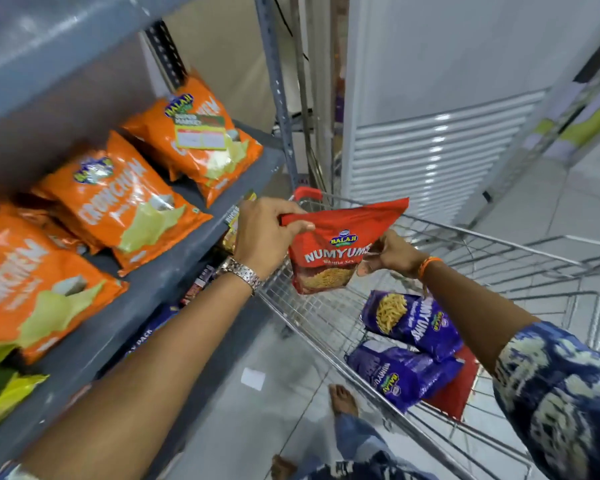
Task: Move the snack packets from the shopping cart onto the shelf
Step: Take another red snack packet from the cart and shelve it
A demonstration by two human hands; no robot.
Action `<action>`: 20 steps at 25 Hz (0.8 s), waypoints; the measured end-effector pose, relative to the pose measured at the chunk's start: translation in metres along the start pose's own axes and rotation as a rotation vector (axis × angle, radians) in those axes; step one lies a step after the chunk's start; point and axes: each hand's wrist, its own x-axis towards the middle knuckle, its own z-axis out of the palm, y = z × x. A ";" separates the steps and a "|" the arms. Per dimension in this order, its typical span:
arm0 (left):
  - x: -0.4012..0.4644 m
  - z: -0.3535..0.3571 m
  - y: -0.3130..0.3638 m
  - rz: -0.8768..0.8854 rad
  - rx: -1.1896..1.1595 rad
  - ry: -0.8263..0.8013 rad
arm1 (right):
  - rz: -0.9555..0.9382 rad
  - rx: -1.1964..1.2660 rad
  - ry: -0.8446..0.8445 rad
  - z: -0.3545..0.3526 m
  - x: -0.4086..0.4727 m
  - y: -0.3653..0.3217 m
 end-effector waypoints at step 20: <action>-0.133 -0.495 0.136 0.460 -0.507 0.980 | -0.965 0.031 -0.242 0.313 -0.042 -0.462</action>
